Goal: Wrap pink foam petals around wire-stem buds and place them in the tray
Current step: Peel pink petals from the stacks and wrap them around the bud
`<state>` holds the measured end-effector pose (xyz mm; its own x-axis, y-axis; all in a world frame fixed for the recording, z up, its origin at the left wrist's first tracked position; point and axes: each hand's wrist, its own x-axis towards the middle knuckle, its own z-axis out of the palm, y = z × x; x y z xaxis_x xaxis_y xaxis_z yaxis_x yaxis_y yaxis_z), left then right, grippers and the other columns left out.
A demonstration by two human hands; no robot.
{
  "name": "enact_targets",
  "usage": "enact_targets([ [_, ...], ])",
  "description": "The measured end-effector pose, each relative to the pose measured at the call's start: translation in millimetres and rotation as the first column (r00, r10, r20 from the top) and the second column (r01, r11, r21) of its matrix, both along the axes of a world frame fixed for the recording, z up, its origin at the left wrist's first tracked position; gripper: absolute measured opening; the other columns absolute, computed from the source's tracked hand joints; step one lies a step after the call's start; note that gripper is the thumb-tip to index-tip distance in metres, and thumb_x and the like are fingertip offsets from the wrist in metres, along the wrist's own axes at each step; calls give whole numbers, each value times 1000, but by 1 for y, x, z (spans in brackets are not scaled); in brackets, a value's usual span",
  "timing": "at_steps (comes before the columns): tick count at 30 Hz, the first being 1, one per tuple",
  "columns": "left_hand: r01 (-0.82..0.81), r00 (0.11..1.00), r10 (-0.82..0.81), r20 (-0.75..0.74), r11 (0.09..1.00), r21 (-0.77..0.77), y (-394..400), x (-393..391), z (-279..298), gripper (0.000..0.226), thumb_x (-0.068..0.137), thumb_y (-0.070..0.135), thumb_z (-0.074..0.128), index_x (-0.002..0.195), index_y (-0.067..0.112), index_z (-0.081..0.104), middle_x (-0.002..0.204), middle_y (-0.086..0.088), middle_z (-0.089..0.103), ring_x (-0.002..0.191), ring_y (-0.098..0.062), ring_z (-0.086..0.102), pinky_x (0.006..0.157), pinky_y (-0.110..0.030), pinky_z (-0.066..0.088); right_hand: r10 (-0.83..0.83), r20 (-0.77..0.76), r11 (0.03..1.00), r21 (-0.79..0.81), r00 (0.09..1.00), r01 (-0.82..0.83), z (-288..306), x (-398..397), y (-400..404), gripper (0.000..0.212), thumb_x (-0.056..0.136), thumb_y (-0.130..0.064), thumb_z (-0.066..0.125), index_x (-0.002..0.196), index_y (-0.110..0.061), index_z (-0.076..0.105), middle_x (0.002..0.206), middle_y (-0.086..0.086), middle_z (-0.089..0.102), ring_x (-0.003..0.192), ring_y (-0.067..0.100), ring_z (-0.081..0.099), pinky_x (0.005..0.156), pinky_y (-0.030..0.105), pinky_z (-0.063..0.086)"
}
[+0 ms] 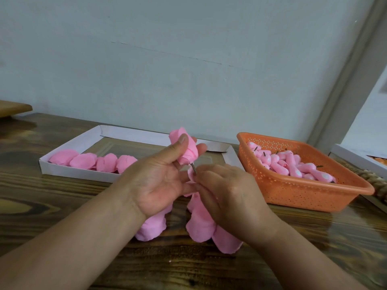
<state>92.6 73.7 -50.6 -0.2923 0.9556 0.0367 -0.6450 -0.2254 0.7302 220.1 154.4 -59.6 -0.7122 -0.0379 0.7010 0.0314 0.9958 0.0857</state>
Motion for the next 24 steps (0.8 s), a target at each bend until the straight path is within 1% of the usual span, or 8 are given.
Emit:
enact_targets([
  [3, -72, 996, 72, -46, 997, -12, 3, -3, -2, 27, 67, 29, 60, 87, 10, 58, 73, -1, 69, 80, -17, 63, 55, -22, 51, 13, 37, 1000, 23, 999, -14, -1, -2, -5, 22, 89, -11, 52, 82, -1, 71, 85, 11, 70, 71, 31, 65, 54, 39, 51],
  [6, -104, 993, 103, -51, 994, -15, 5, -4, -3, 25, 68, 28, 59, 84, 10, 53, 84, -7, 58, 83, -14, 62, 64, -24, 54, 46, 73, 999, -5, 996, -45, -1, 0, -3, 11, 81, -5, 61, 84, -1, 71, 89, 11, 70, 78, 30, 66, 59, 38, 53],
  [10, -86, 994, 89, -57, 995, 56, 5, -1, -2, 20, 75, 24, 54, 70, 10, 42, 78, -2, 44, 79, -11, 56, 79, -24, 52, 144, -126, 851, -491, 982, -188, 5, 6, 1, 19, 78, -3, 56, 87, -6, 72, 87, 0, 72, 85, 11, 67, 75, 29, 54],
  [14, -72, 995, 76, -61, 996, 56, 5, 1, -2, 24, 78, 22, 53, 63, 7, 41, 61, 1, 44, 59, -9, 55, 66, -21, 56, -29, -284, 692, -697, 958, -185, 9, 3, 0, 7, 75, -17, 62, 76, -20, 68, 73, -7, 68, 68, 5, 61, 63, 16, 48],
  [17, -99, 969, 96, -229, 995, -1, 0, 5, -5, 20, 71, 23, 61, 63, 5, 61, 64, -3, 61, 68, -13, 63, 69, -26, 58, -47, -264, 558, -807, 963, -194, 14, 4, -3, 10, 73, -19, 78, 78, -19, 69, 70, 0, 68, 62, 9, 61, 58, 17, 48],
  [20, -202, 880, 169, -445, 979, -26, -4, 11, -8, 24, 62, 28, 68, 78, 12, 76, 80, -9, 74, 77, -18, 71, 67, -28, 59, 36, -220, 414, -885, 975, -215, 19, 6, -6, 20, 73, -27, 74, 81, -9, 72, 64, 2, 69, 56, 8, 61, 53, 20, 48],
  [22, -276, 792, 224, -568, 961, -7, -5, 14, -11, 29, 64, 30, 71, 88, 15, 76, 87, -10, 75, 85, -23, 71, 79, -35, 57, 32, -204, 398, -895, 978, -200, 20, 7, -7, 17, 74, -22, 75, 82, -8, 72, 64, 1, 70, 56, 7, 62, 53, 18, 47],
  [24, -307, 729, 259, -634, 951, 35, -6, 17, -11, 11, 77, 19, 71, 87, 21, 77, 86, -4, 76, 87, -21, 72, 79, -36, 58, 6, -189, 413, -894, 982, -175, 20, 6, -9, 13, 71, -18, 78, 80, -12, 71, 66, 0, 71, 58, 7, 64, 53, 16, 47],
])
